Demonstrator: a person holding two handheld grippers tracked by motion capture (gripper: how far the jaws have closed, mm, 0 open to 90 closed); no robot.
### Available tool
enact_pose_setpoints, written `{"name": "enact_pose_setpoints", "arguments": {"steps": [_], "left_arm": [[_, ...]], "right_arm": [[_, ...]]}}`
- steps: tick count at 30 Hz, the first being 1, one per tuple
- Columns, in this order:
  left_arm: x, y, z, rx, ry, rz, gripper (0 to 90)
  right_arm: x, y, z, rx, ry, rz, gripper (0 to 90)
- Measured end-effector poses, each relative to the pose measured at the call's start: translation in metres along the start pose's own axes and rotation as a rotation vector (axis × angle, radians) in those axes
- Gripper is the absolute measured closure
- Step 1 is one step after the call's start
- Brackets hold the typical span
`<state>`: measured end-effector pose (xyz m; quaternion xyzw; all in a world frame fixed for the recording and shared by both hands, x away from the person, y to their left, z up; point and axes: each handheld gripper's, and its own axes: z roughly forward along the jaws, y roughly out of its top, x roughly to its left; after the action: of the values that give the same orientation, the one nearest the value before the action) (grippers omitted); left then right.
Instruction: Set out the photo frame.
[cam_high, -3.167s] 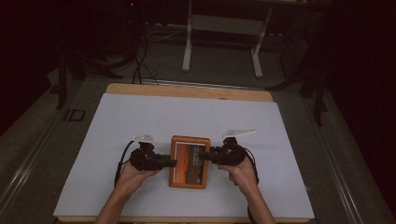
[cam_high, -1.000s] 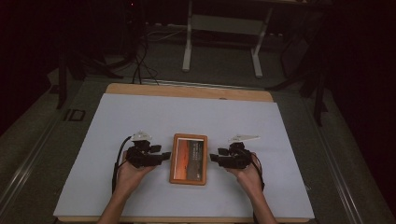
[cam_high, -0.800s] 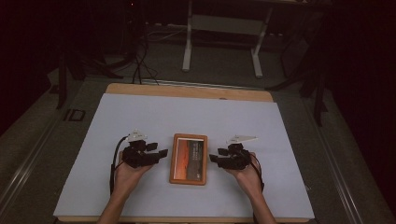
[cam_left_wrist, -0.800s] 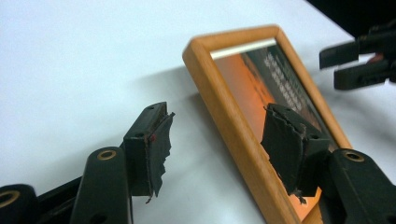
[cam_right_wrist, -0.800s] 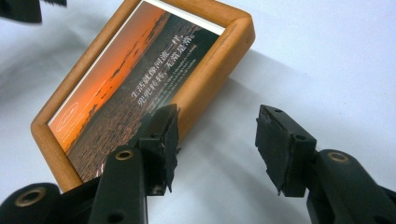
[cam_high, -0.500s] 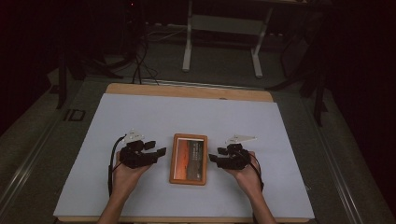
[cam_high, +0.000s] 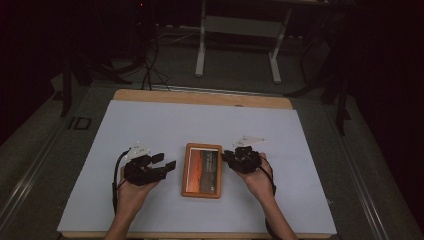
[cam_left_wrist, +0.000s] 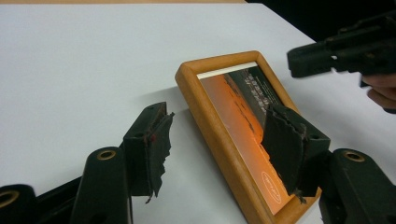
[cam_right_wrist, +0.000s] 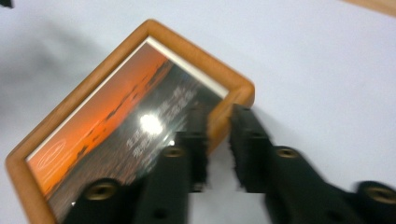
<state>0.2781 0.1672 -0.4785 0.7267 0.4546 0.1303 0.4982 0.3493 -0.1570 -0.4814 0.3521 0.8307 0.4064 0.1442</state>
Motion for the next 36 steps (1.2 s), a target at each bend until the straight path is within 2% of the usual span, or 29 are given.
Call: {"name": "enact_pose_setpoints", "arguments": {"steps": [2,5,8,12,18,27,36], "left_arm": [[0.000,0.000,-0.002,-0.002,-0.001,-0.002,40.8],[0.000,0.000,-0.002,-0.003,-0.002,-0.003,40.9],[0.000,-0.002,-0.001,0.018,-0.015,-0.001,41.1],[-0.002,-0.003,-0.001,0.026,-0.019,0.005,41.0],[-0.004,-0.002,-0.001,0.031,-0.041,0.008,42.2],[-0.005,-0.002,0.001,0.038,-0.050,0.010,42.1],[-0.009,-0.003,0.005,0.047,-0.073,0.008,41.9]], "right_arm": [[0.000,0.004,0.004,-0.001,-0.003,-0.011,89.7],[0.001,0.008,0.009,0.006,-0.009,-0.031,89.8],[0.003,0.015,0.018,0.018,-0.014,-0.060,89.9],[0.005,0.020,0.027,0.017,-0.015,-0.064,89.9],[0.006,0.019,0.036,0.032,-0.029,-0.062,89.9],[0.001,0.015,0.034,0.027,-0.035,-0.060,90.0],[-0.010,0.003,0.035,0.041,-0.045,-0.023,90.0]]}}
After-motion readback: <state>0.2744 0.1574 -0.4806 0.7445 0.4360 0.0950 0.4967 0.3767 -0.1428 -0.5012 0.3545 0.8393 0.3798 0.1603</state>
